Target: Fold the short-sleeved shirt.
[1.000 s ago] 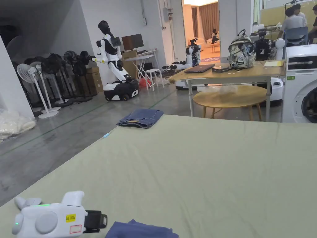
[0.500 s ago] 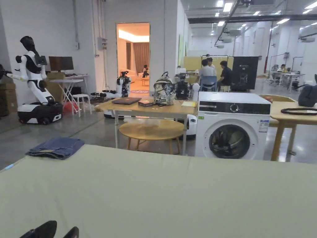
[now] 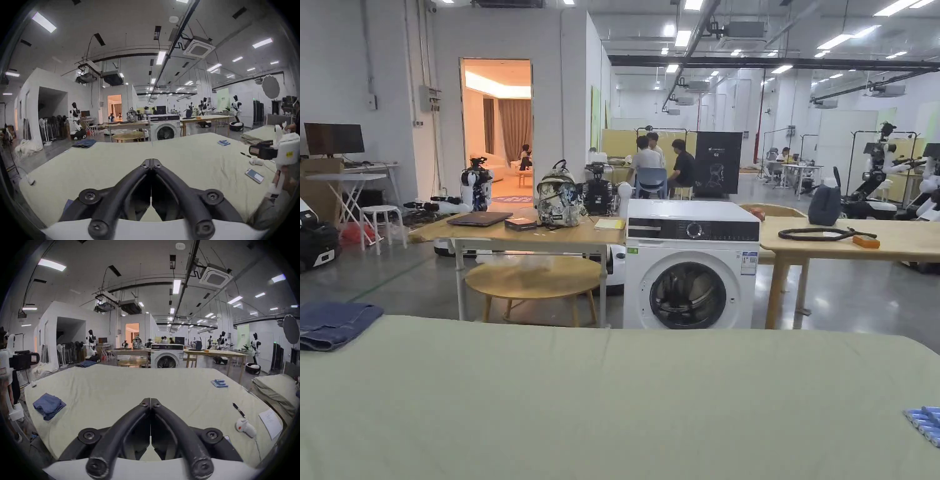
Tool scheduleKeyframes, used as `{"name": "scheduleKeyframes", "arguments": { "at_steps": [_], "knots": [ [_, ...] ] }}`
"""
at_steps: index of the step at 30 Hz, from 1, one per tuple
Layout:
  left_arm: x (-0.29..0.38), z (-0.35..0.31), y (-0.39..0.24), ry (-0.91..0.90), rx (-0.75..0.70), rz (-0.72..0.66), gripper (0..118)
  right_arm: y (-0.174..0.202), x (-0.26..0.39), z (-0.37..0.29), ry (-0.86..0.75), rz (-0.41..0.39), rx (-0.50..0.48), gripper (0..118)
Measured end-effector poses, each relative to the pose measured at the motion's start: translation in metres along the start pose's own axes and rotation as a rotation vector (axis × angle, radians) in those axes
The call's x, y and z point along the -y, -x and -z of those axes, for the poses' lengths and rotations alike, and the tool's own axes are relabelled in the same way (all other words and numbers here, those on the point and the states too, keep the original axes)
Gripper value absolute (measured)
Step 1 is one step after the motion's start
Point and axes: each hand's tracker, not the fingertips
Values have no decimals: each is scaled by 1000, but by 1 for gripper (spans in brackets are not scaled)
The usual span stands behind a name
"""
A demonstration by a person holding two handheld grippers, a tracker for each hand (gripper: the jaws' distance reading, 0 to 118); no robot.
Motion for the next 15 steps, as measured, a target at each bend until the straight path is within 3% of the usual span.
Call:
{"name": "scheduleKeyframes", "arguments": {
  "at_steps": [15],
  "knots": [
    [3,-2,4,-24,-26,-29,0,3,-2,-4,-14,-22,30,0]
  ]
}}
